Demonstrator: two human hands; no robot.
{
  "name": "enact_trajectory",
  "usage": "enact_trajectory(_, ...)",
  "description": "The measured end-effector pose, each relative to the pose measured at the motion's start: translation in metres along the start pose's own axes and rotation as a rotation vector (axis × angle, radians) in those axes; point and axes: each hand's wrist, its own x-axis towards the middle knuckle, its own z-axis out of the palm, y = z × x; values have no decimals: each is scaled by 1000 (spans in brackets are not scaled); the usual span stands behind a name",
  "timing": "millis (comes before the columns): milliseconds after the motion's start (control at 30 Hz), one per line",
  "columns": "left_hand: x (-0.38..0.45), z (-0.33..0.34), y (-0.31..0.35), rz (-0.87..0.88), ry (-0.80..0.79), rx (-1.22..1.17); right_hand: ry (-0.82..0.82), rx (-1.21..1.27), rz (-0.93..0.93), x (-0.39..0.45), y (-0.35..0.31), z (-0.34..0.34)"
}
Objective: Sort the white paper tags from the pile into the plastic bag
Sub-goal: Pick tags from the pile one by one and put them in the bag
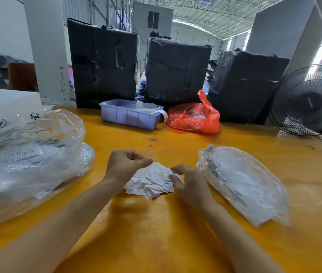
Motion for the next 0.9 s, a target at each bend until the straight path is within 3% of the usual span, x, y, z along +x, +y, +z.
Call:
enact_trajectory(167, 2, 0, -4, -13, 42, -57, -224, -140, 44, 5, 0, 22)
enact_trajectory(333, 0, 3, -6, 11, -11, -71, -111, -42, -43, 1, 1, 19)
enact_trajectory(467, -1, 3, -6, 6, -27, -76, -131, 44, -51, -7, -1, 16)
enact_trajectory(633, -2, 2, -5, 6, -37, -83, -52, -63, 78, -8, -3, 9)
enact_trajectory(767, -3, 3, -4, 4, -43, -87, -133, -178, 204, -9, -6, 12)
enact_trajectory(900, -5, 4, -6, -15, -58, -109, -107, -25, 270, -9, -7, 12)
